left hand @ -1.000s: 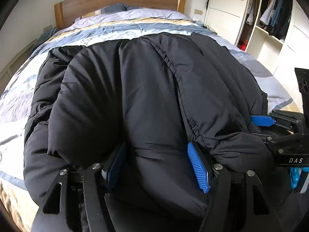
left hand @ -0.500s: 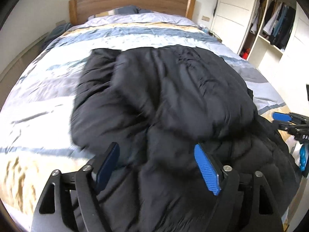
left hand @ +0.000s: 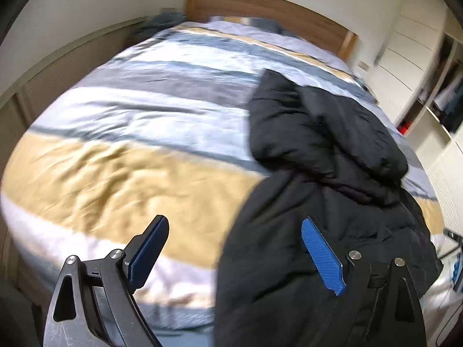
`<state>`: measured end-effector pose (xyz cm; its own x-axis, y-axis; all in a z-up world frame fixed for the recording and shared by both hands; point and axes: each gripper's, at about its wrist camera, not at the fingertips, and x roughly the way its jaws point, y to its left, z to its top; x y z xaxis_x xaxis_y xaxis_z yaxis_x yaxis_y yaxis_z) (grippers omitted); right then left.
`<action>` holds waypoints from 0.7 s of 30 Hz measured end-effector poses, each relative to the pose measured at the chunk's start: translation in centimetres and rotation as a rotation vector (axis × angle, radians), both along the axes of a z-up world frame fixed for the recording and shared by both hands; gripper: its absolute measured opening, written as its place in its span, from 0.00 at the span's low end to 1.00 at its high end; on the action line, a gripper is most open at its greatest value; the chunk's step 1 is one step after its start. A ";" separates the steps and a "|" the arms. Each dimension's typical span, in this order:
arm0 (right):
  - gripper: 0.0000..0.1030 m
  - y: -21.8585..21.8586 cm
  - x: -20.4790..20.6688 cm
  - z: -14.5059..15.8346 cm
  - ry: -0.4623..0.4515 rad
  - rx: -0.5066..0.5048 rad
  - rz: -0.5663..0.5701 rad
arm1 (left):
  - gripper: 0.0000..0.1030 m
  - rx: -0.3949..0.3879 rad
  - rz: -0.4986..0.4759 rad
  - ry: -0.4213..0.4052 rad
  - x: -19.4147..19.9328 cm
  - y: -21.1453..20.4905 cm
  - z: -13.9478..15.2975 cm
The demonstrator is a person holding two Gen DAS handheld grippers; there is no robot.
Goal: Fold large clothes
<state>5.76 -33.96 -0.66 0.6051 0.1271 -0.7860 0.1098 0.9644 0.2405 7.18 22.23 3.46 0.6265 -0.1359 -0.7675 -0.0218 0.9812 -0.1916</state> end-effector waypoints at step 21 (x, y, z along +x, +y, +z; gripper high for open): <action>0.76 -0.6 -3.3 -11.4 0.168 0.443 -0.004 | 0.95 -0.662 0.032 0.169 -8.0 3.8 -12.2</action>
